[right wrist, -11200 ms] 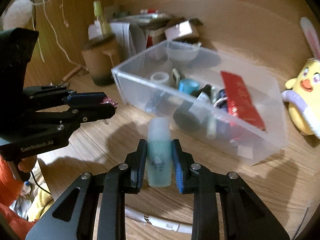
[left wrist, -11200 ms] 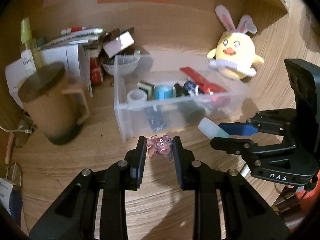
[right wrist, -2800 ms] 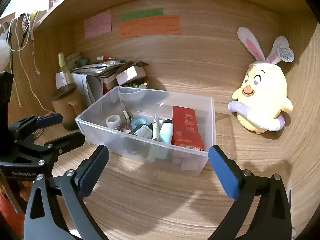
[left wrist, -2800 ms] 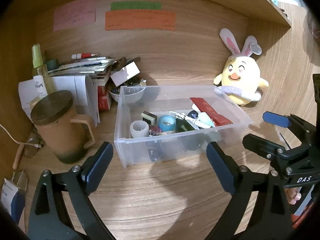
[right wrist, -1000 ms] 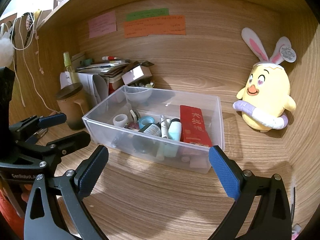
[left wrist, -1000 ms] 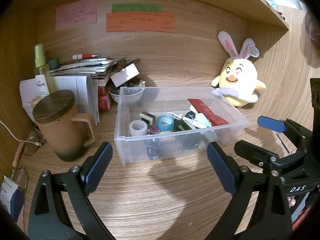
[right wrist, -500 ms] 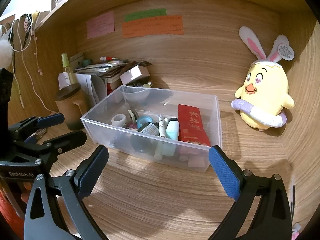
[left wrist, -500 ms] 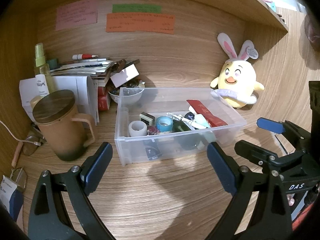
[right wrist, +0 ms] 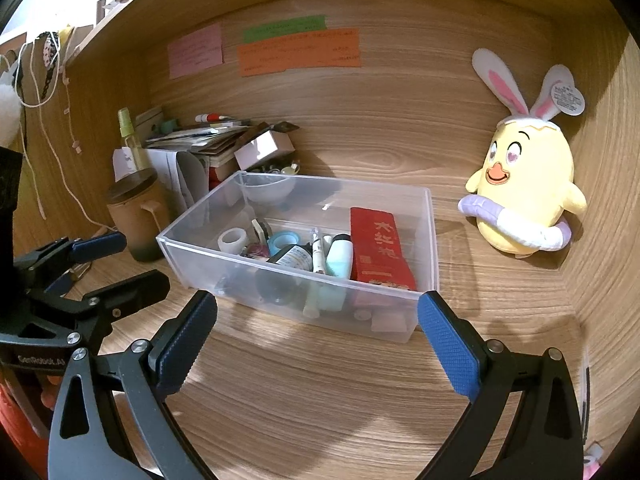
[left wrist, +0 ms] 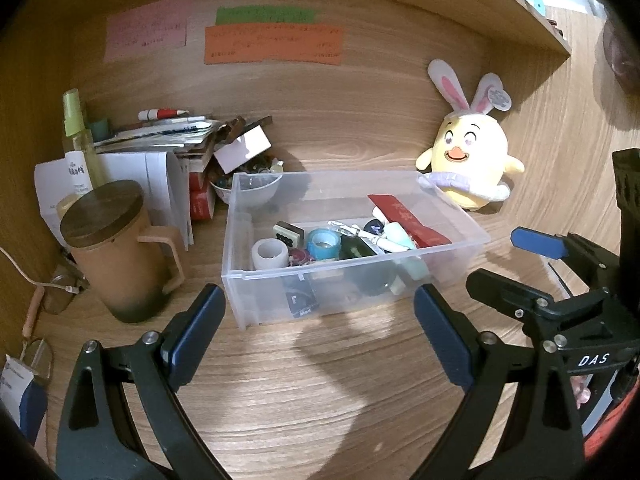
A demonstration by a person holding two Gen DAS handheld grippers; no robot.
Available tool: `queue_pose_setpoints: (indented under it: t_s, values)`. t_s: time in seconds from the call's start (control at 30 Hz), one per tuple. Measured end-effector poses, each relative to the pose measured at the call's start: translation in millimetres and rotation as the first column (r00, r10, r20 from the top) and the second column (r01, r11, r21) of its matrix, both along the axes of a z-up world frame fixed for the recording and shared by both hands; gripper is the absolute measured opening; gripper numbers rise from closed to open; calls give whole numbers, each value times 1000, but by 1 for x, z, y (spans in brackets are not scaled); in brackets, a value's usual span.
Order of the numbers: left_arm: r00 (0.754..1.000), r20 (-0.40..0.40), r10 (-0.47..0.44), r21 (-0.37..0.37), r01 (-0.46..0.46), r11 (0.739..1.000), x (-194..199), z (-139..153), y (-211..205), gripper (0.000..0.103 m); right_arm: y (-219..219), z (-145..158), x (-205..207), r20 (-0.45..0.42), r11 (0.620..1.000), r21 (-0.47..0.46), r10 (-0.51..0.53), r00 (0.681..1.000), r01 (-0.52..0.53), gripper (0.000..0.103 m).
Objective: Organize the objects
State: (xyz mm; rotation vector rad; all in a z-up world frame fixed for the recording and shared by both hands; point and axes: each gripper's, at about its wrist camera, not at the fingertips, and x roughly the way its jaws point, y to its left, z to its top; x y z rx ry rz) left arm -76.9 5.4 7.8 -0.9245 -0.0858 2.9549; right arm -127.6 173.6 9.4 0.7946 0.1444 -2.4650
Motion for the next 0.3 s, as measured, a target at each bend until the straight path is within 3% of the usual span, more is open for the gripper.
queue_pose_setpoints:
  t_s: [0.3]
  values:
    - [1000,-7,0,-2,0,1000,1,1,0,96,2,-2,-3,7,1000,2,-1,1000,1,100]
